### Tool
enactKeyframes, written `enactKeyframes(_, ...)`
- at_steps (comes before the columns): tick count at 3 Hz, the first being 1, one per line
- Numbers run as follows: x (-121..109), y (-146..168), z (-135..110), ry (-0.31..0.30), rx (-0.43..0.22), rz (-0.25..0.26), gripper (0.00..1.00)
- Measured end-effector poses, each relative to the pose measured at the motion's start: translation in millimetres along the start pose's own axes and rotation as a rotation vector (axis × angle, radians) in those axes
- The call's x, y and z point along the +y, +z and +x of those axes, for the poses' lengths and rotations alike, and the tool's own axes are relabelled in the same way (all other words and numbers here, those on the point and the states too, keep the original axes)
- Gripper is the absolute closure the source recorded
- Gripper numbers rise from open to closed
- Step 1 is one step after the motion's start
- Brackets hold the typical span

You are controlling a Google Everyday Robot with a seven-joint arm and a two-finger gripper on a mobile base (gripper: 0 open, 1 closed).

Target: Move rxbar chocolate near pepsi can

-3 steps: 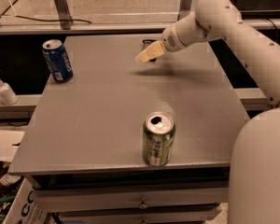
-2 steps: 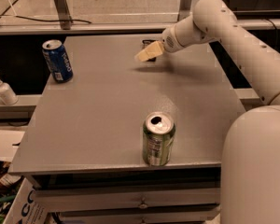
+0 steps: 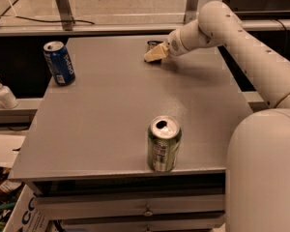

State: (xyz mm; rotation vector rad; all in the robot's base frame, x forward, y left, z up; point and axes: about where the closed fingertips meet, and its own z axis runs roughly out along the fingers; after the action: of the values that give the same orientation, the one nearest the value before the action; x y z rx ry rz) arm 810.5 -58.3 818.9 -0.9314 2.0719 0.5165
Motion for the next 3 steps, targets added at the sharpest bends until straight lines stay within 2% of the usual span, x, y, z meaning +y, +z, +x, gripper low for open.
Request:
enactKeyframes(1,-3.7,-6.3,10.2,0.011,0.005,0.016,0.65)
enactKeyframes(2,-3.6,-7.2,9.0,0.011,0.005,0.016,0.88)
enactKeyframes(3,-3.5,-8.7,7.1,0.011,0.005,0.016,1.0)
